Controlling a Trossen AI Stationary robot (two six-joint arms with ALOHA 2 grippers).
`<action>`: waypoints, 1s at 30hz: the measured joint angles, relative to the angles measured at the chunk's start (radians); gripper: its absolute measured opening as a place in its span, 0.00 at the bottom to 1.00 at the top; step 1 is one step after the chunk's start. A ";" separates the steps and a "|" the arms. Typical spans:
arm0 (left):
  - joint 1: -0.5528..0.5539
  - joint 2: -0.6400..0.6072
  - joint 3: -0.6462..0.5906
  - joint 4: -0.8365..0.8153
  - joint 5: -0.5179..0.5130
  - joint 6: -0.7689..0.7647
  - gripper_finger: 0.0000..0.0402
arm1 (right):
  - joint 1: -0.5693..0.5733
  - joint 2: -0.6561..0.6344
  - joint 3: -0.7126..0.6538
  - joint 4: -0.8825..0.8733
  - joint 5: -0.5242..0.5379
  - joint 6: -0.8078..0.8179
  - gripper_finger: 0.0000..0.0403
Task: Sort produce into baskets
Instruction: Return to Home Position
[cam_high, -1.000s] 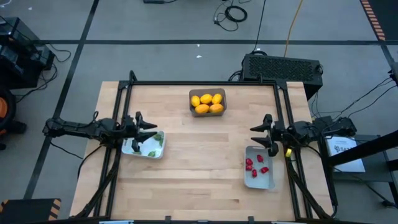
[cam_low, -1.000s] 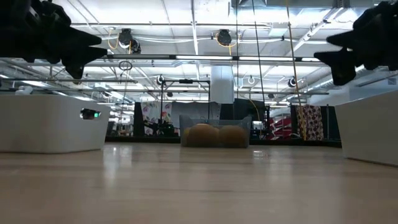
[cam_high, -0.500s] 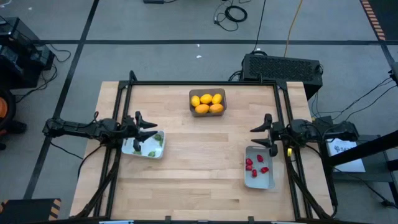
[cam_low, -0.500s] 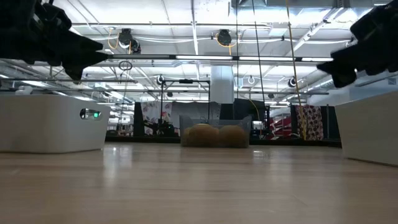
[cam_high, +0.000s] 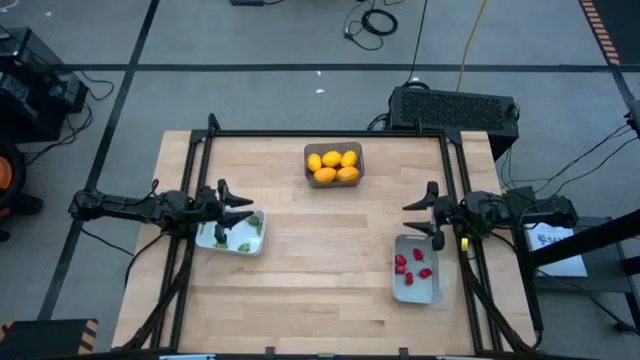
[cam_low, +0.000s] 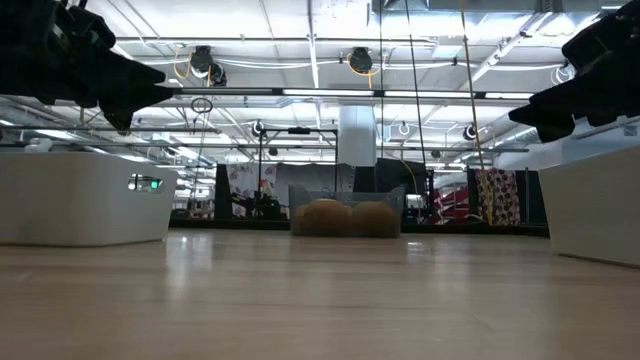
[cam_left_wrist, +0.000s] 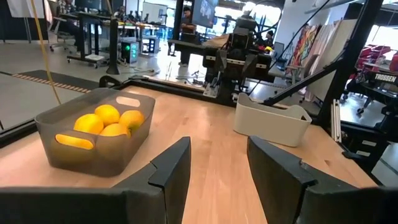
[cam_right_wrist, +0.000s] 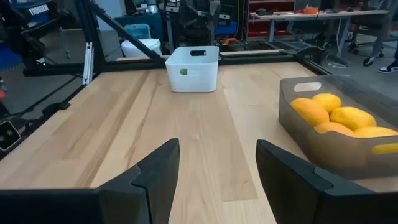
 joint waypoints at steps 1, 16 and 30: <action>0.000 0.000 0.000 0.000 0.000 0.000 0.41 | 0.000 0.000 0.000 -0.001 0.000 0.000 0.50; 0.000 0.000 0.000 0.000 -0.001 -0.001 0.41 | 0.000 0.001 0.000 -0.017 0.000 0.000 0.50; 0.000 0.000 0.000 0.000 -0.001 -0.001 0.41 | 0.000 0.001 0.000 -0.017 0.001 0.000 0.50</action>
